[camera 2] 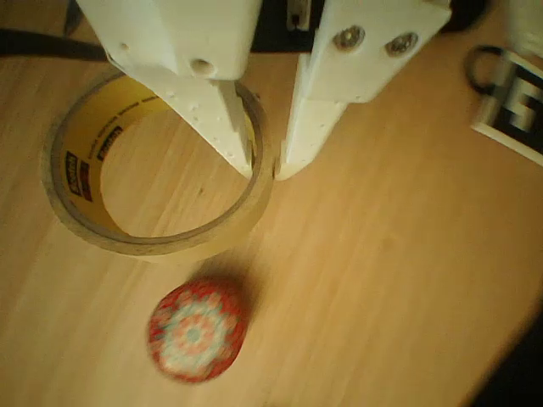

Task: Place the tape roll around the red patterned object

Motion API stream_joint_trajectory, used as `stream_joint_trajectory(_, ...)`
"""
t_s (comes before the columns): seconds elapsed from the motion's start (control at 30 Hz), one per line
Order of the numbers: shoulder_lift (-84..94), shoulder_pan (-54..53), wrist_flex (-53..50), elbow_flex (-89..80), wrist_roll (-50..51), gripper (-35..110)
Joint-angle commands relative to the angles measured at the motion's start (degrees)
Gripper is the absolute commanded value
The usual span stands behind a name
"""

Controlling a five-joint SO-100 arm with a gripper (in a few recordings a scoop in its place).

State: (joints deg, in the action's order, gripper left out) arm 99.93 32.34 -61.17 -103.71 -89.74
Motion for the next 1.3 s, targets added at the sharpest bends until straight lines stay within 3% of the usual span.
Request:
stream_joint_trajectory(0.0,4.0,1.3,2.9,-1.8,-7.6,0)
stream_joint_trajectory(0.27,2.5,4.1,5.4,1.8,-23.4,0)
stream_joint_trajectory(0.43,-0.4,2.5,7.3,2.2,-28.0,0)
stream_joint_trajectory(0.77,-8.8,-1.0,13.1,2.0,-27.9,0)
stream_joint_trajectory(1.27,-15.7,-1.1,12.8,10.5,-27.9,0)
